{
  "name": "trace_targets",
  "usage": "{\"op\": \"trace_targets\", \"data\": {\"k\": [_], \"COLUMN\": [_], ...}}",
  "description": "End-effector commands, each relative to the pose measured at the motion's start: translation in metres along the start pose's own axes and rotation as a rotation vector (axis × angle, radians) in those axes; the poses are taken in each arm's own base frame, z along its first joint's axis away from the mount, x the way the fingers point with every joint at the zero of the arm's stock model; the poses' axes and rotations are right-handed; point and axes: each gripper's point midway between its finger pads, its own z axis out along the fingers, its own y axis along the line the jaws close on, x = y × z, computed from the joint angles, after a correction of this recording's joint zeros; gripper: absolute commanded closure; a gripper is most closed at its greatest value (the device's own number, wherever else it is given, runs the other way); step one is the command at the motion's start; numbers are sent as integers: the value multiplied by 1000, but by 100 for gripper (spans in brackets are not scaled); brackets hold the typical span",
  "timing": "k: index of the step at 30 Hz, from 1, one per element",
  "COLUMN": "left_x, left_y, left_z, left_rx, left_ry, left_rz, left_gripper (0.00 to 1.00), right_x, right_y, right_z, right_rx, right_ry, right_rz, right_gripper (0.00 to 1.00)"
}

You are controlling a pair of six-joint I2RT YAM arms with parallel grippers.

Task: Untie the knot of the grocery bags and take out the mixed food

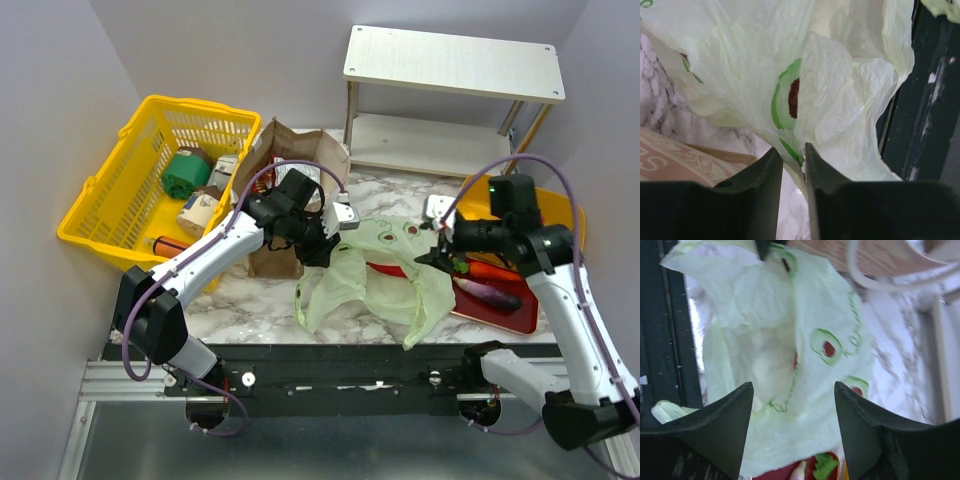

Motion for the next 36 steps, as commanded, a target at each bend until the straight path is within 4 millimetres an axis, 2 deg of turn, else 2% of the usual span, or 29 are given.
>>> {"op": "trace_targets", "data": {"k": [1,2,5,7,8,10,11,13,15,19,21,26,31,36], "left_x": [-15,-14,-10,-8,-7,-5,-5,-5,-6,-7,-11,-23,-31,-27], "left_y": [-2,-2,-2,-1,0,4,5,6,5,2,-1,-4,-12,-20], "left_z": [0,0,-2,-4,-5,-8,-9,-11,-12,-12,-13,-12,-12,-12], "left_rx": [15,11,-1,-10,-16,-40,-44,-46,-41,-16,7,43,98,134], "left_ry": [-62,-60,-50,-45,-40,-31,-27,-28,-30,-38,-49,-79,-103,-100], "left_rz": [-58,-60,-63,-49,-44,-22,-19,-17,-17,-4,-3,-2,-1,-11], "left_gripper": [79,88,100,100,100,100,100,100,100,100,100,100,100,100], "right_x": [13,16,27,34,45,53,65,79,99,127,134,142,152,167], "right_y": [39,46,65,71,75,65,66,50,34,21,14,10,10,9], "right_z": [30,35,54,64,70,82,89,101,109,119,124,132,140,151], "right_rx": [-210,-246,-317,-345,-353,-309,-318,-246,-171,-128,-96,-89,-116,-154], "right_ry": [76,96,152,161,185,212,243,291,352,427,448,472,495,535], "right_rz": [-84,-112,-157,-194,-189,-195,-182,-211,-260,-344,-349,-336,-343,-368], "right_gripper": [38,41,48,52,55,59,62,72,77,77,77,76,68,61]}}
